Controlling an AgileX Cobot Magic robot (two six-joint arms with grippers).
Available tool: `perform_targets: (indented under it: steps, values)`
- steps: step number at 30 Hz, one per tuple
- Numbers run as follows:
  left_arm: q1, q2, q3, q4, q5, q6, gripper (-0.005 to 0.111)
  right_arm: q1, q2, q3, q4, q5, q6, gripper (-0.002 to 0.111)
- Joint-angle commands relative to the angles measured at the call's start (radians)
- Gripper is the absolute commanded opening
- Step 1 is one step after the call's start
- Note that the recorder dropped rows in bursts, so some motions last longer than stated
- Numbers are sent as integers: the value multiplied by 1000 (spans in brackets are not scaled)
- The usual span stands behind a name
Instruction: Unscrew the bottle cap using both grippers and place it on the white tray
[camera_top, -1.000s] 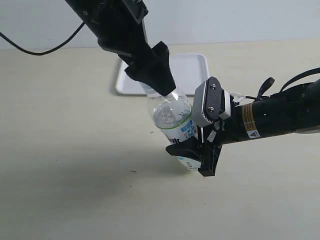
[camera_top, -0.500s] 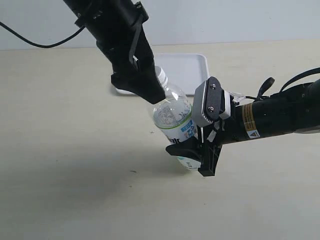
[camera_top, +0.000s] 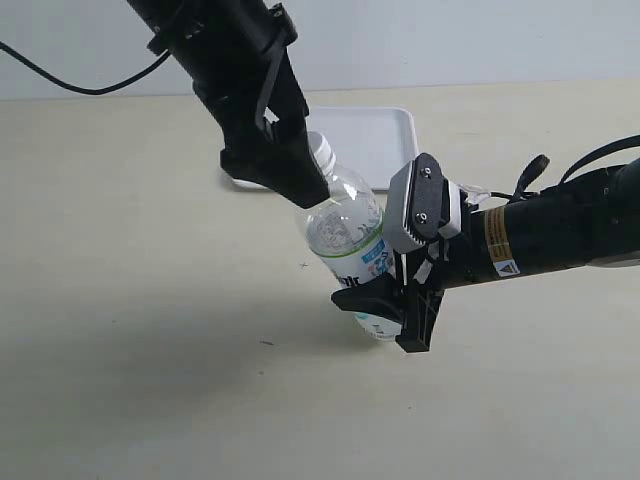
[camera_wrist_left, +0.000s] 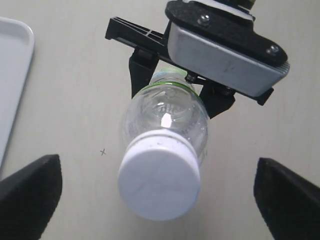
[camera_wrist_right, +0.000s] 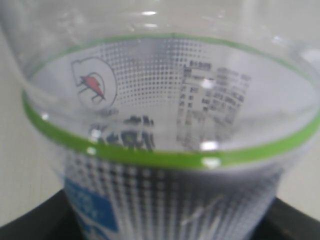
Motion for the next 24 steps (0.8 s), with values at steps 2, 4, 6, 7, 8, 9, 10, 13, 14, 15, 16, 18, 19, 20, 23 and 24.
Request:
perform_targets:
  steps: [2, 4, 6, 7, 8, 9, 10, 13, 14, 15, 16, 18, 19, 20, 23, 24]
  values:
    - [0, -3, 0, -10, -9, 5, 101, 0, -6, 0, 9, -7, 1, 0]
    - [0, -3, 0, -10, -9, 5, 94, 0, -6, 0, 9, -7, 1, 0]
    - [0, -3, 0, -10, -9, 5, 83, 0, -6, 0, 9, -7, 1, 0]
    - [0, -3, 0, -10, -11, 5, 78, 0, -6, 0, 9, -7, 1, 0]
    - [0, -3, 0, -10, -13, 5, 74, 0, -6, 0, 9, -7, 1, 0]
    - [0, -3, 0, -10, -15, 5, 73, 0, -6, 0, 9, -7, 1, 0]
    - [0, -3, 0, -10, -15, 5, 73, 0, -6, 0, 9, -7, 1, 0]
    - [0, -3, 0, -10, -17, 2, 76, 0, -6, 0, 9, -7, 1, 0]
    - [0, -3, 0, -10, -17, 2, 77, 0, -6, 0, 9, -7, 1, 0]
    - [0, -1, 0, -10, -17, 0, 77, 0, -6, 0, 9, -7, 1, 0]
    - [0, 2, 0, -12, -17, 1, 77, 0, -6, 0, 9, -7, 1, 0]
    - [0, 9, 0, -14, -17, -3, 77, 0, -6, 0, 9, -7, 1, 0]
    - [0, 16, 0, -16, -17, -2, 77, 0, -6, 0, 9, -7, 1, 0]
    - [0, 21, 0, -19, -17, -2, 77, 0, -6, 0, 9, -7, 1, 0]
    - [0, 26, 0, -22, -19, -2, 75, 0, -6, 0, 9, -7, 1, 0]
    - [0, 26, 0, -22, -19, -2, 72, 0, -6, 0, 9, -7, 1, 0]
